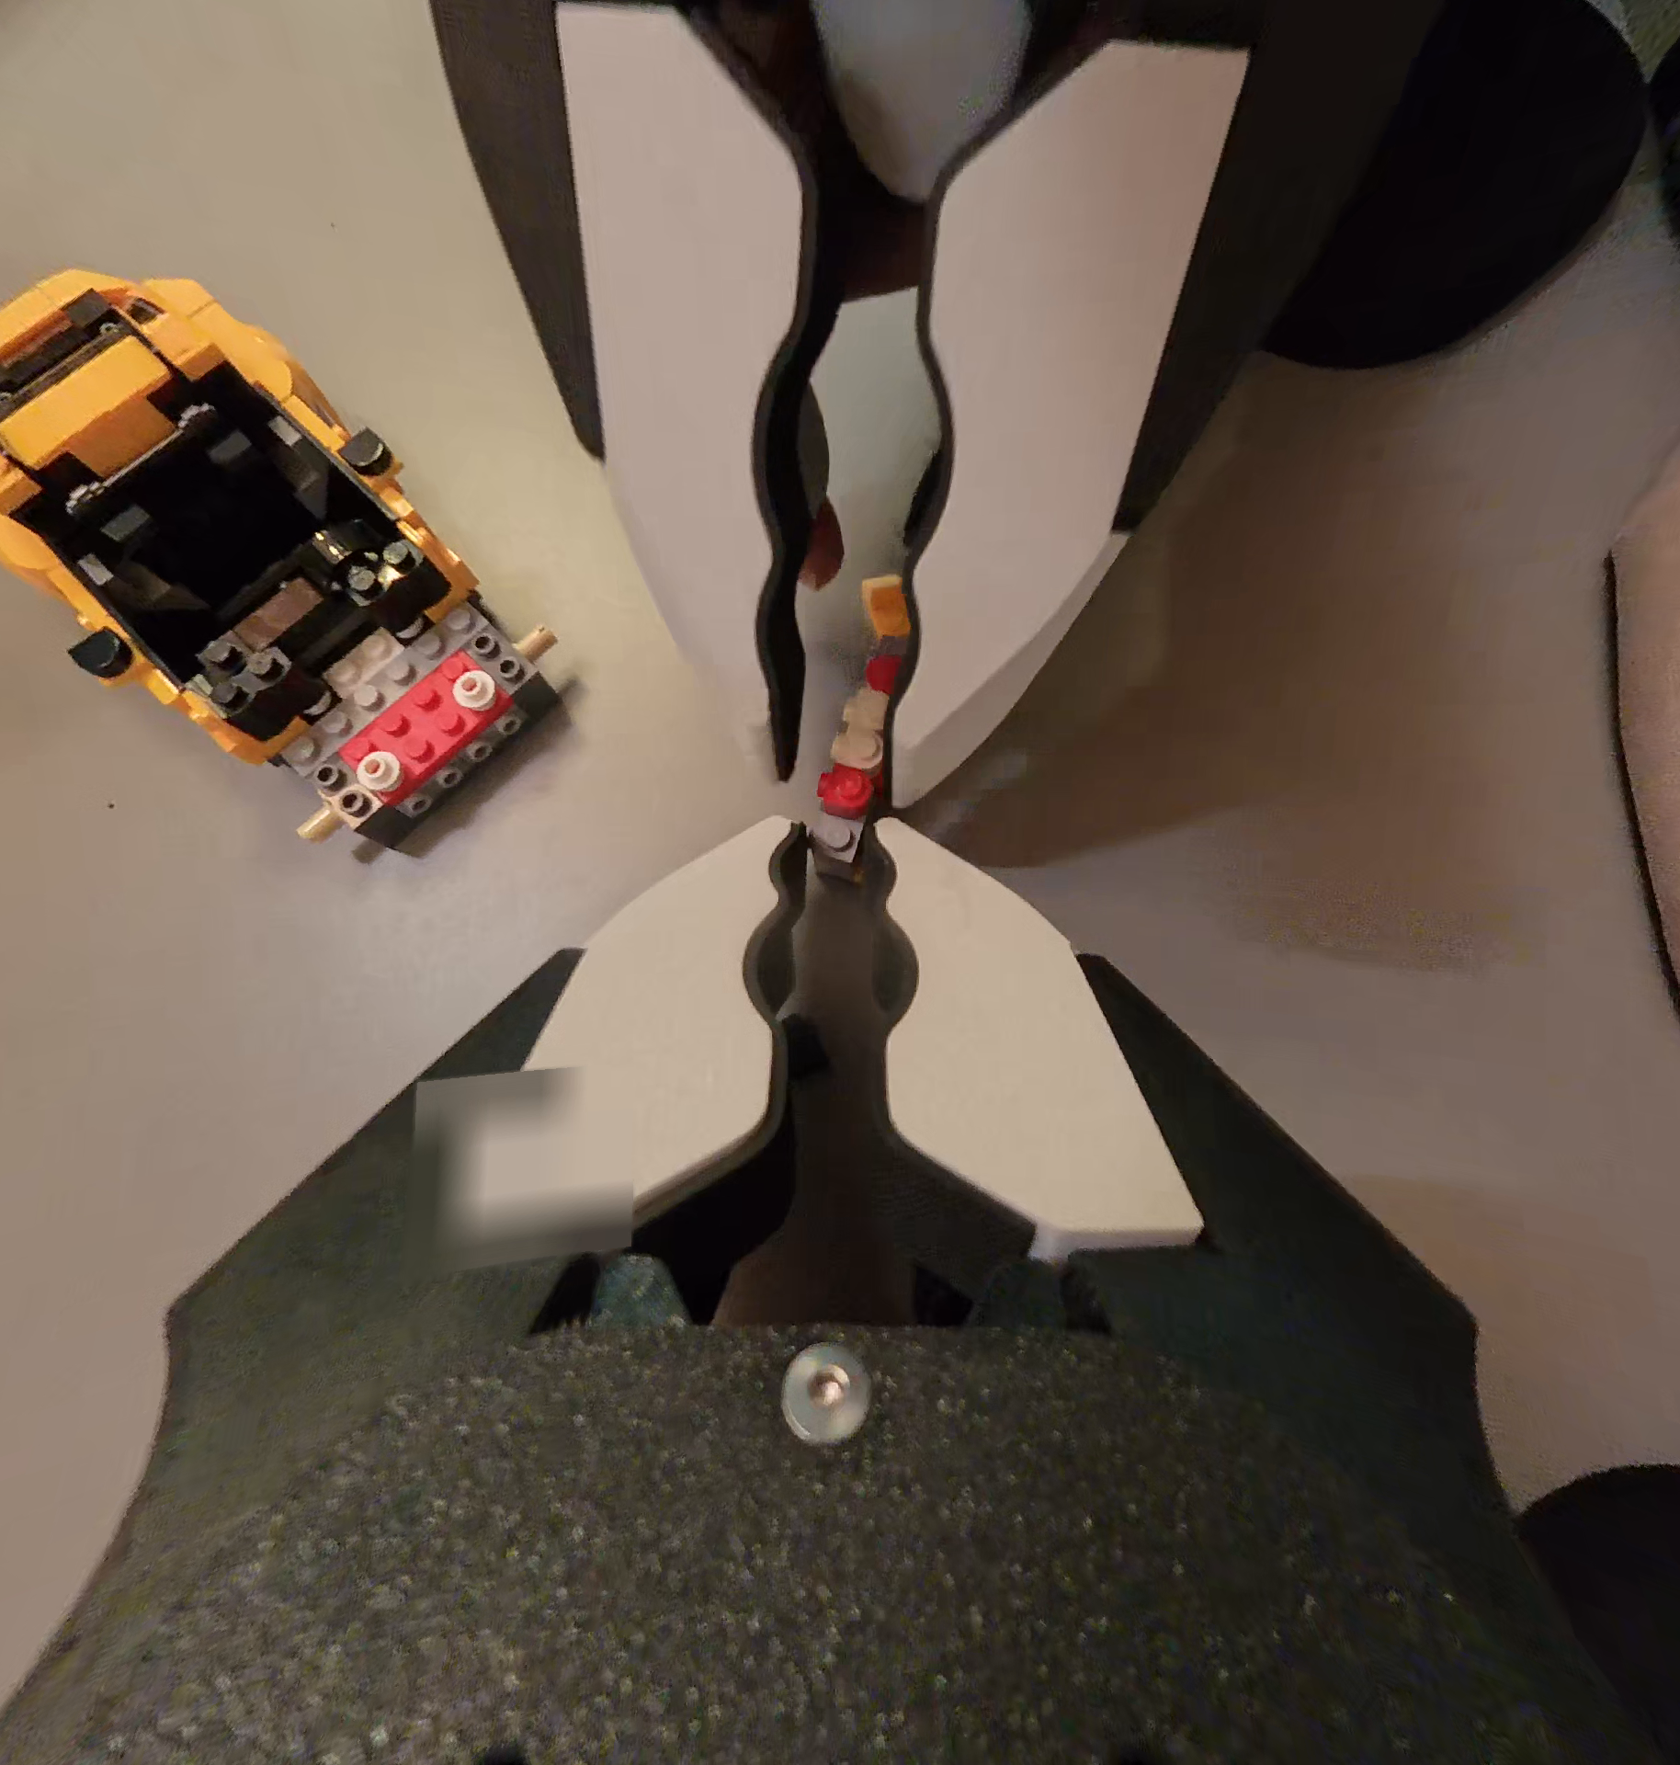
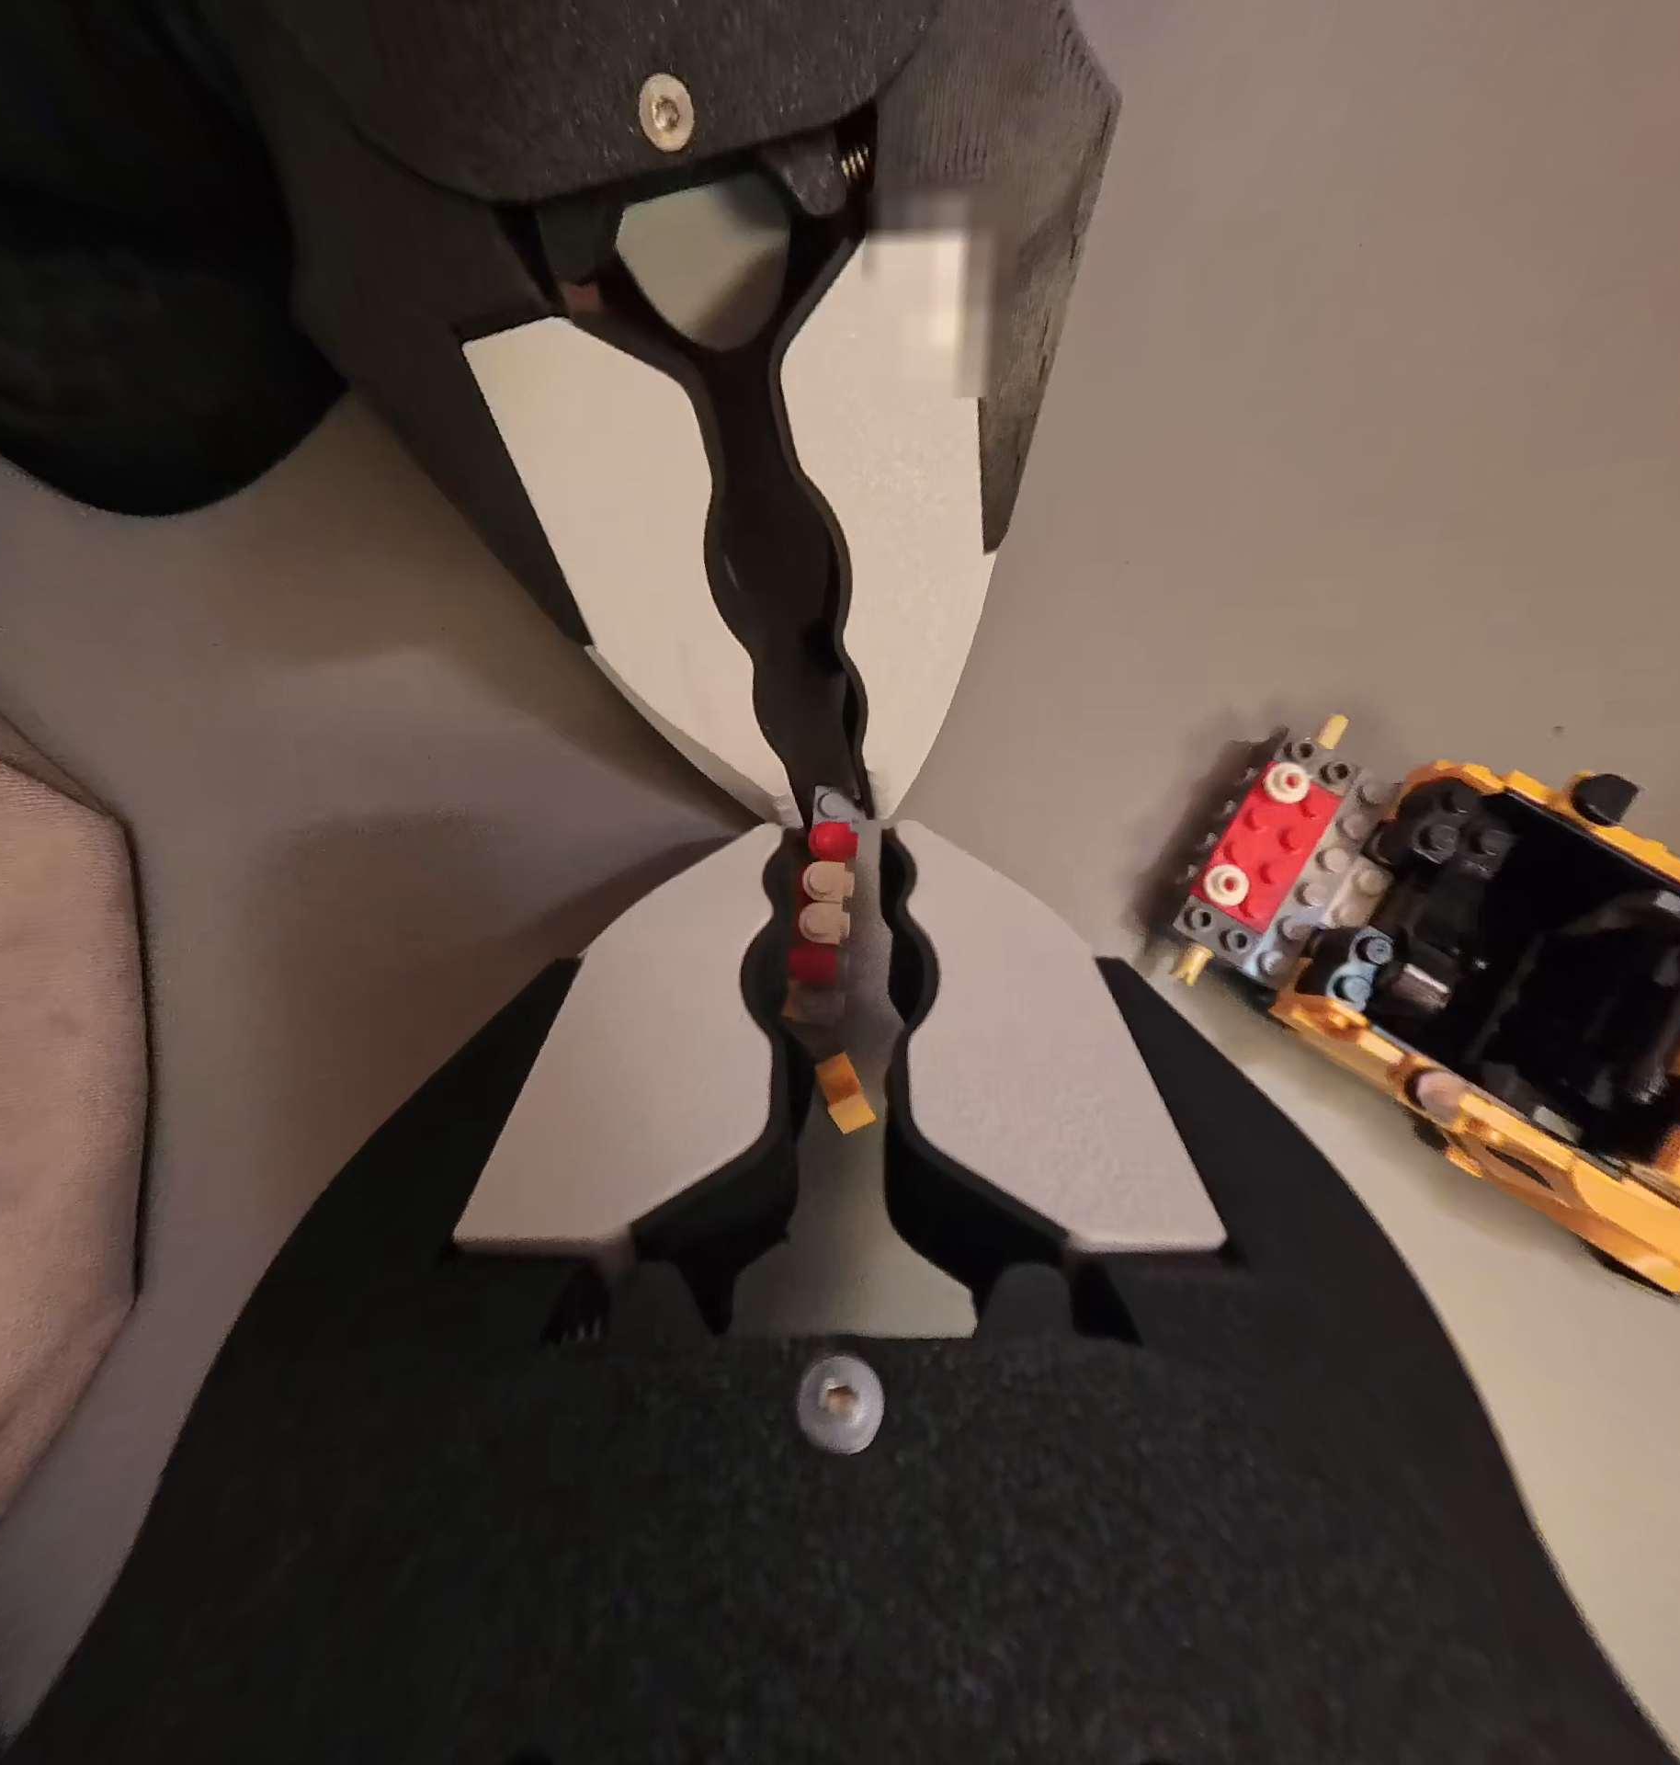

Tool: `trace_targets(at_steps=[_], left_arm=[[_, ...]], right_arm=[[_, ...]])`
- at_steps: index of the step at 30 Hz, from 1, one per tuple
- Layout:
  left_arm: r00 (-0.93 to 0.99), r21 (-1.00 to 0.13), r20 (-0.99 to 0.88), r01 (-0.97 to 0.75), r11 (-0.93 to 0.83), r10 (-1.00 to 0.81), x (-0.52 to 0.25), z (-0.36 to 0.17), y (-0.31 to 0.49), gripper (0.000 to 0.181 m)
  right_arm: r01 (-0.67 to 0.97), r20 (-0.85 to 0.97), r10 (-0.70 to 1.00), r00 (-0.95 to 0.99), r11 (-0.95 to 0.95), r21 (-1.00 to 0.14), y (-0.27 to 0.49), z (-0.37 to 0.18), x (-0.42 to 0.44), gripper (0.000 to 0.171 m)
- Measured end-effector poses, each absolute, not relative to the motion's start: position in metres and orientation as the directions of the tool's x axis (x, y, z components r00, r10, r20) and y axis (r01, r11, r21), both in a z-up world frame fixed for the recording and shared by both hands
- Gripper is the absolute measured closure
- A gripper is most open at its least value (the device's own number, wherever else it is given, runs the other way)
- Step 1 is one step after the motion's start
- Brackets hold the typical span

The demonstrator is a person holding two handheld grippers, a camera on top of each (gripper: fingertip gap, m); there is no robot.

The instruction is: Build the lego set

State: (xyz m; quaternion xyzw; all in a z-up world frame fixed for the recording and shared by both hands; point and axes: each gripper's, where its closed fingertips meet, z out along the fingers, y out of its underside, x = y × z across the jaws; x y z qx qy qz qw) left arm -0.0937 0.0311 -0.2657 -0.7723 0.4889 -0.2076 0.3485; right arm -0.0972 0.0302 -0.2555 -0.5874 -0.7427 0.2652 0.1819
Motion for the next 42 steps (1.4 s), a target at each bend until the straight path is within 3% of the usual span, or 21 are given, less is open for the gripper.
trace_targets(at_steps=[16,27,36,39,41,42], left_arm=[[0.391,-0.749,-0.02,-0.616,-0.245,-0.92,-0.092,-0.265,0.025,0.171],[0.399,-0.733,-0.026,-0.631,-0.254,-0.916,-0.091,-0.266,0.025,0.171],[0.388,-0.716,0.011,-0.64,-0.278,-0.922,-0.087,-0.267,0.021,0.171],[0.397,-0.708,0.031,-0.639,-0.301,-0.917,-0.088,-0.268,0.021,0.17],[0.393,-0.707,0.012,-0.647,-0.286,-0.919,-0.088,-0.268,0.021,0.171],[0.394,-0.707,0.016,-0.645,-0.289,-0.919,-0.088,-0.268,0.021,0.171]], right_arm=[[0.718,0.081,0.869,-0.488,0.453,-0.529,0.024,-0.257,-0.097,0.162],[0.68,-0.036,0.948,-0.317,0.201,-0.705,0.024,-0.256,-0.096,0.163],[0.561,0.039,0.947,-0.32,0.223,-0.797,0.019,-0.254,-0.092,0.163],[0.439,0.022,0.944,-0.329,0.173,-0.882,0.015,-0.222,-0.099,0.163],[0.488,0.143,0.915,-0.378,0.328,-0.809,0.013,-0.235,-0.093,0.162],[0.49,0.106,0.92,-0.378,0.296,-0.82,0.011,-0.235,-0.091,0.162]])
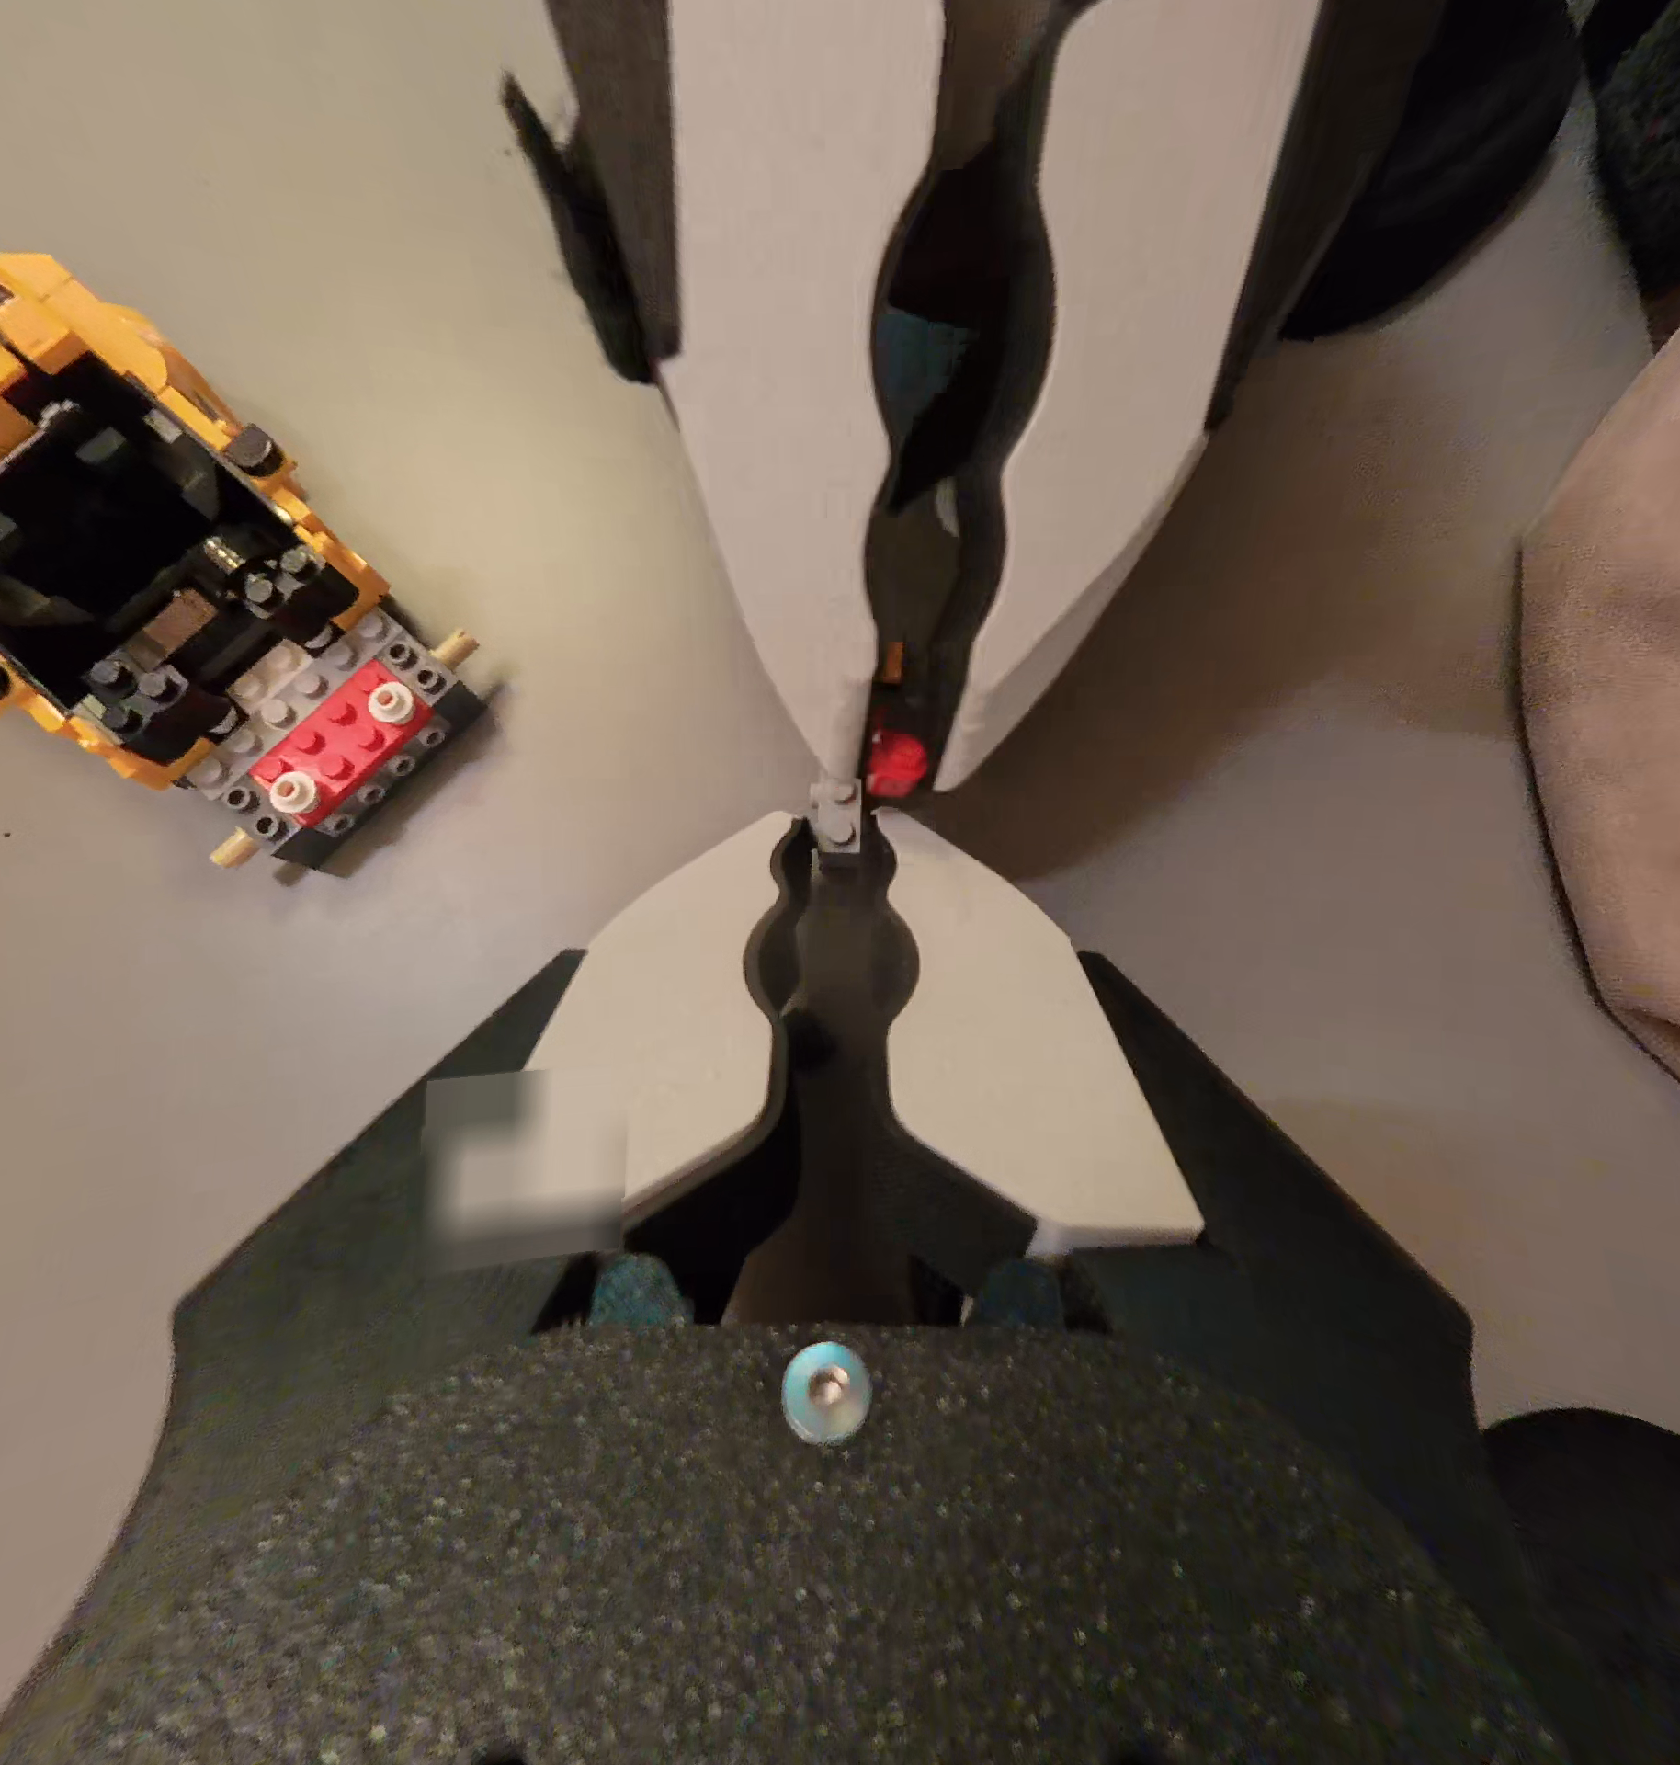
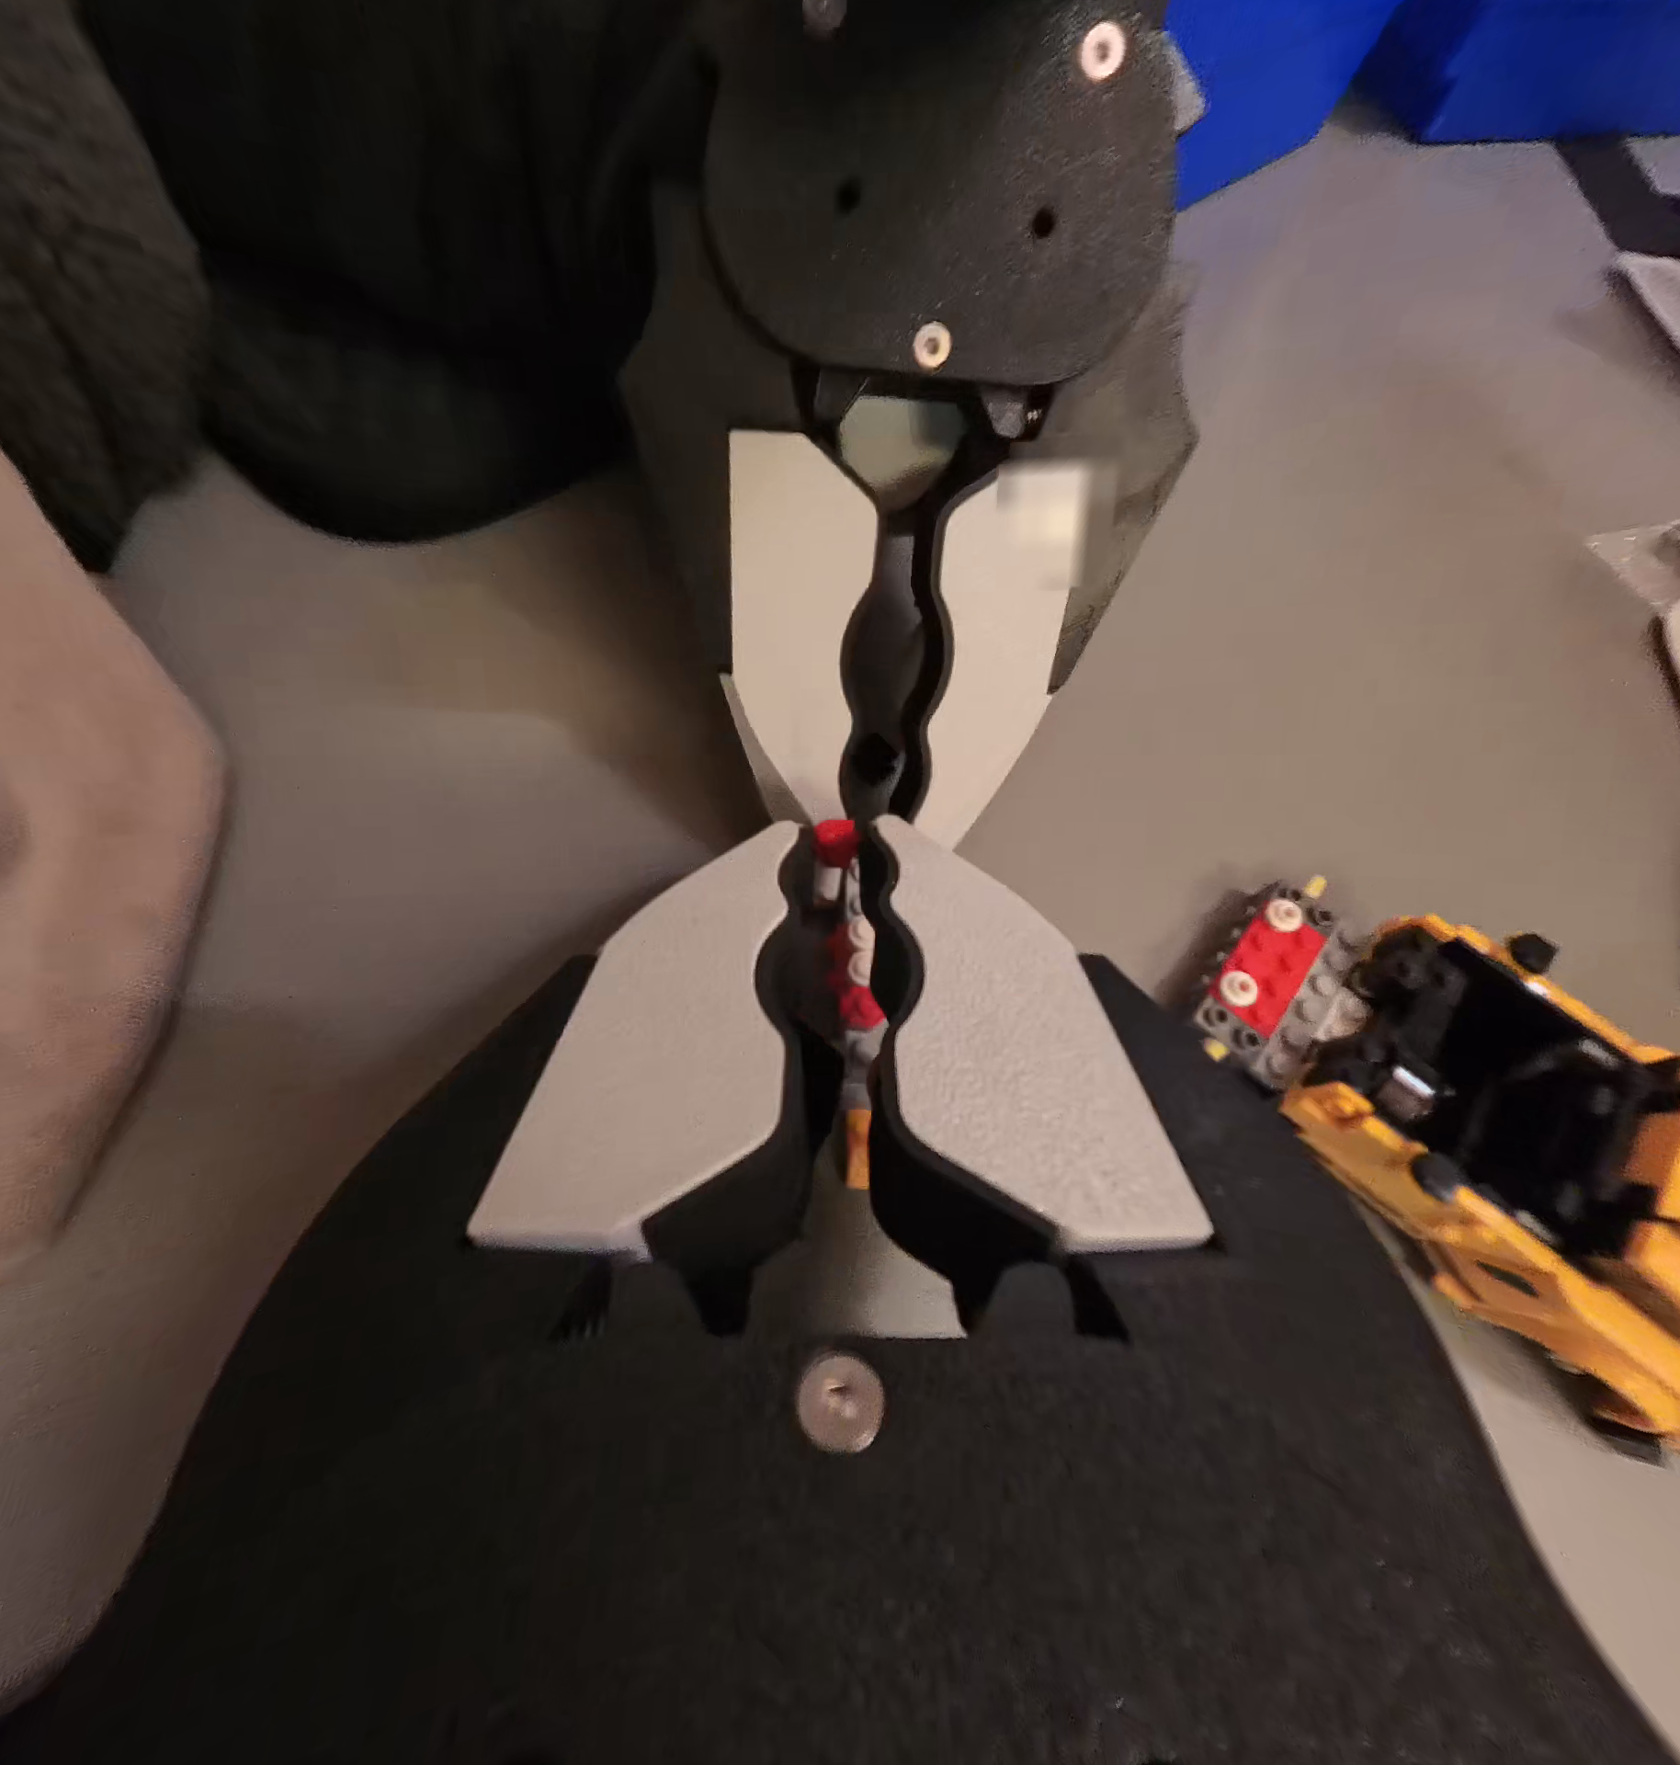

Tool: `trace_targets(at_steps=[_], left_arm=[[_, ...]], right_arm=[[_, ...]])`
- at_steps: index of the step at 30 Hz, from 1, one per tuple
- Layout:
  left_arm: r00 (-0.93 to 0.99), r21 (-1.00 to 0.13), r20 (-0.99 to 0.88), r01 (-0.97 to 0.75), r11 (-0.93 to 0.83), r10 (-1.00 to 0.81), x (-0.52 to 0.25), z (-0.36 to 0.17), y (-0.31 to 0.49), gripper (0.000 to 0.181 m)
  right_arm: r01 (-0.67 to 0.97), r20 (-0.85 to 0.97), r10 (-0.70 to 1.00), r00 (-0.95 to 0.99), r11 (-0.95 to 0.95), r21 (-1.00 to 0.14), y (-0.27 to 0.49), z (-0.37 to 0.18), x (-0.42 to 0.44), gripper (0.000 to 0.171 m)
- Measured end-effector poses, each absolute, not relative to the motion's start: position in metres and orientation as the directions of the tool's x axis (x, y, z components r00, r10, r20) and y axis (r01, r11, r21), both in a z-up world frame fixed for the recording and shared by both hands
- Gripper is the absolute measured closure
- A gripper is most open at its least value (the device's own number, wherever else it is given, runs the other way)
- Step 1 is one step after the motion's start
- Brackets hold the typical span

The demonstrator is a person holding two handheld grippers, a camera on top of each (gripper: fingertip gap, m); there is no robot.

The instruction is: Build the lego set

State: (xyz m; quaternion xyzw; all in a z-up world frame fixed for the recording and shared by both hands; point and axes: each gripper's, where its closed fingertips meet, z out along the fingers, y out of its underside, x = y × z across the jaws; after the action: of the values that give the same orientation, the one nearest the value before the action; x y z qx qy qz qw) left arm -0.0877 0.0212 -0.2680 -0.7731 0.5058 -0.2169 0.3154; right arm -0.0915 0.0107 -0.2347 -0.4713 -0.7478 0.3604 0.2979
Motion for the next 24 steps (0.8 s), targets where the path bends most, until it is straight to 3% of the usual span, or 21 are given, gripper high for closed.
trace_targets(at_steps=[7,9,11,17,24], left_arm=[[0.389,-0.728,-0.004,-0.633,-0.264,-0.921,-0.088,-0.265,0.022,0.171],[0.384,-0.743,0.01,-0.615,-0.264,-0.923,-0.089,-0.26,0.022,0.155],[0.379,-0.769,0.021,-0.585,-0.257,-0.925,-0.092,-0.252,0.021,0.15],[0.372,-0.848,0.247,-0.363,-0.386,-0.895,-0.102,-0.222,0.021,0.159],[0.134,-0.885,0.403,-0.196,-0.423,-0.905,-0.077,-0.19,-0.006,0.165]], right_arm=[[0.487,0.044,0.928,-0.369,0.234,-0.841,0.015,-0.222,-0.086,0.162],[0.491,0.032,0.927,-0.375,0.228,-0.841,0.015,-0.223,-0.086,0.162],[0.473,0.055,0.924,-0.379,0.244,-0.847,0.014,-0.219,-0.086,0.162],[0.434,0.184,0.893,-0.411,0.369,-0.822,0.011,-0.207,-0.083,0.162],[0.285,0.381,0.764,-0.521,0.576,-0.766,-0.01,-0.183,-0.084,0.162]])
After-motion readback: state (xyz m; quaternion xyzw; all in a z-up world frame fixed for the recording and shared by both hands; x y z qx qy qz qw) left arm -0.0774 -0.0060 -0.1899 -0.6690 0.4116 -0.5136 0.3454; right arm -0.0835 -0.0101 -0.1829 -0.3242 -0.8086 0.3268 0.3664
